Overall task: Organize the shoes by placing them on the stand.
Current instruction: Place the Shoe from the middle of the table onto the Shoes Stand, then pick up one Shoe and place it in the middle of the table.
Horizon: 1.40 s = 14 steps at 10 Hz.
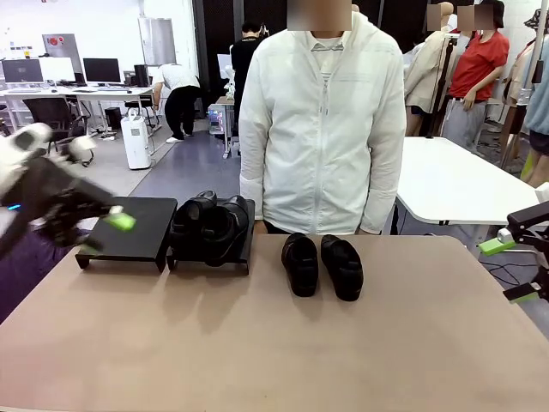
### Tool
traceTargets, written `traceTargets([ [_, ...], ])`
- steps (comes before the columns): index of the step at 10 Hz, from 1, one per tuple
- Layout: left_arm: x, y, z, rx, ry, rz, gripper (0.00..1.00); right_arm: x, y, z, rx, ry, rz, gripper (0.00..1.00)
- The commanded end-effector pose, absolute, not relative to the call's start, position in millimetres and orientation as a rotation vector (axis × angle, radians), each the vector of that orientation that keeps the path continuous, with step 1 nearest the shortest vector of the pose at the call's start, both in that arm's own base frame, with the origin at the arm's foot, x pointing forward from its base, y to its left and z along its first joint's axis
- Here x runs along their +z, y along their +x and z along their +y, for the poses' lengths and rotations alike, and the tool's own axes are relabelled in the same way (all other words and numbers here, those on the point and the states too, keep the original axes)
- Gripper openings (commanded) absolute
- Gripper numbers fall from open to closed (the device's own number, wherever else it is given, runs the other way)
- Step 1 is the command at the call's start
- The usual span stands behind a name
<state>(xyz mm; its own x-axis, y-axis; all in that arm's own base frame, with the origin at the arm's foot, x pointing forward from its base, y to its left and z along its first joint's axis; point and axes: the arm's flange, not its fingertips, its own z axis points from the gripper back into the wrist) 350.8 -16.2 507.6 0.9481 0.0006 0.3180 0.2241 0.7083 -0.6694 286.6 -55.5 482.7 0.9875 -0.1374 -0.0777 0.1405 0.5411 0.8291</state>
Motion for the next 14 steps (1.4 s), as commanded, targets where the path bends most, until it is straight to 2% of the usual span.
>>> traceTargets([
  [1, 487, 337, 20, -0.026, -0.906, -0.379, 1.0, 484, 286, -59, -0.144, 0.979, -0.002, 1.0],
  [3, 459, 336, 44, 0.145, -1.028, -0.413, 1.0, 484, 286, -59, -0.144, 0.979, -0.002, 1.0],
  [4, 486, 336, 49, 0.04, -0.889, -0.357, 1.0, 484, 286, -59, -0.144, 0.979, -0.002, 1.0],
  [14, 486, 336, 49, 0.04, -0.889, -0.357, 1.0, 484, 286, -59, -0.144, 0.979, -0.002, 1.0],
])
